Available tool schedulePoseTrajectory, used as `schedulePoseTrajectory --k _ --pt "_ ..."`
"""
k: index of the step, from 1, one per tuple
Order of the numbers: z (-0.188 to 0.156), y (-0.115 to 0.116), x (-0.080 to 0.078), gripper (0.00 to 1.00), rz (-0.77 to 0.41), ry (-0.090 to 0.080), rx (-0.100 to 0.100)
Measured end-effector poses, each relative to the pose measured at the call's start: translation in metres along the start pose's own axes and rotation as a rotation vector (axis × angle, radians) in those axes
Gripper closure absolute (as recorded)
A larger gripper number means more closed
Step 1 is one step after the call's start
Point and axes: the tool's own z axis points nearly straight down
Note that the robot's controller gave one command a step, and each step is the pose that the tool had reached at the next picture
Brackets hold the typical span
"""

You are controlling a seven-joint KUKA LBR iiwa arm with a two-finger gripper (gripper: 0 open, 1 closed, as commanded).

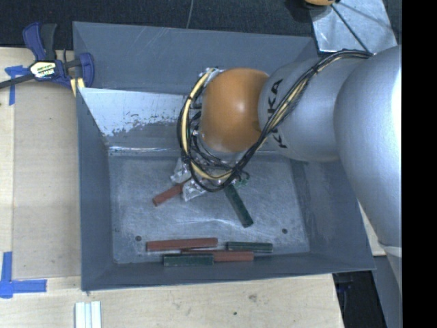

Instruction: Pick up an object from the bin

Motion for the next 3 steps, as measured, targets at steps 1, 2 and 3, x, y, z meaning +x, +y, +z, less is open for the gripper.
schedulePoseTrajectory --k 1,2,3 --pt "0.000 0.000 0.000 1.00 0.000 0.000 0.000" --pt "0.002 0.003 -0.021 1.00 -0.120 0.024 0.001" --pt "-0.193 0.015 0.004 1.00 -0.135 0.021 -0.005"
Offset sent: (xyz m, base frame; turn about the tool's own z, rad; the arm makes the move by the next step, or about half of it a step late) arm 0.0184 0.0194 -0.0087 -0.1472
